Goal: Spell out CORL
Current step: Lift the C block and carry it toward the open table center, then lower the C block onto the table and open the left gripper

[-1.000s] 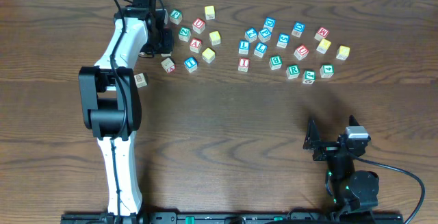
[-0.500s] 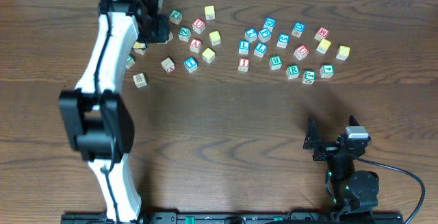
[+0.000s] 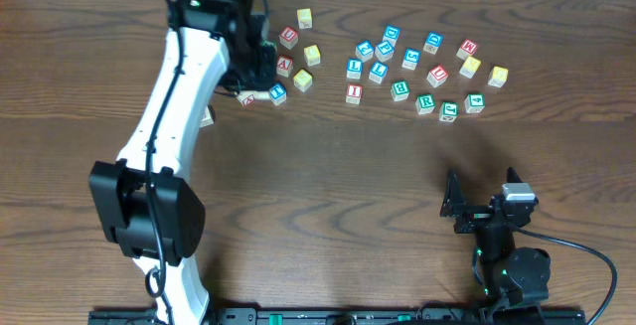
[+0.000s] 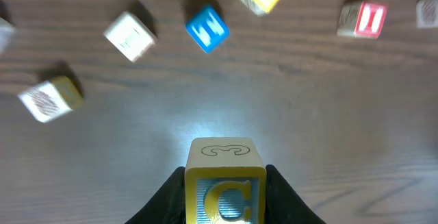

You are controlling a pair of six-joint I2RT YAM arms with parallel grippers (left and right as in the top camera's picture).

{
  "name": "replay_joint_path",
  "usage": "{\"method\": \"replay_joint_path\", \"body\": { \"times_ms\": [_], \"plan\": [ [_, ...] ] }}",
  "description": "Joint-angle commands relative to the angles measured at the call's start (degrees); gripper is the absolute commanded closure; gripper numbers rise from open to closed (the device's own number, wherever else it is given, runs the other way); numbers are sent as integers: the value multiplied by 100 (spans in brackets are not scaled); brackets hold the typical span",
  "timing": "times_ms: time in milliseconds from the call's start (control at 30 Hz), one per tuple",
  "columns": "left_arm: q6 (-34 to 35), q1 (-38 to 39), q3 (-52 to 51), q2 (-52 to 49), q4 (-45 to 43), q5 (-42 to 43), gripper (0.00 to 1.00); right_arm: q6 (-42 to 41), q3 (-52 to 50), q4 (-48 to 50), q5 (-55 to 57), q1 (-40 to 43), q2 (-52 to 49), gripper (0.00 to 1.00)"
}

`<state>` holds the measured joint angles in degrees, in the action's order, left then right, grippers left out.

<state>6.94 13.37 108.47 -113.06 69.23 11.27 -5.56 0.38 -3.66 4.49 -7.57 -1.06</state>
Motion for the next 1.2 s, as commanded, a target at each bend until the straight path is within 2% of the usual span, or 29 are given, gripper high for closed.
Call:
{"method": "replay_joint_path", "body": {
  "times_ms": [0, 267, 700, 867, 1167],
  "plan": [
    [221, 177, -382, -96, 15, -35, 85, 50, -7, -24, -13, 31, 4, 1],
    [396, 579, -1283, -96, -417, -35, 85, 50, -7, -24, -13, 31, 4, 1],
    [737, 1156, -2070, -96, -1471, -61, 85, 50, -7, -24, -13, 31, 4, 1],
    [1001, 1248, -2245, -96, -1679, -457, 85, 48, -7, -24, -13, 31, 4, 1],
    [1029, 1248, -2752, -96, -2487, -492, 85, 50, -7, -24, -13, 31, 4, 1]
  ]
}}
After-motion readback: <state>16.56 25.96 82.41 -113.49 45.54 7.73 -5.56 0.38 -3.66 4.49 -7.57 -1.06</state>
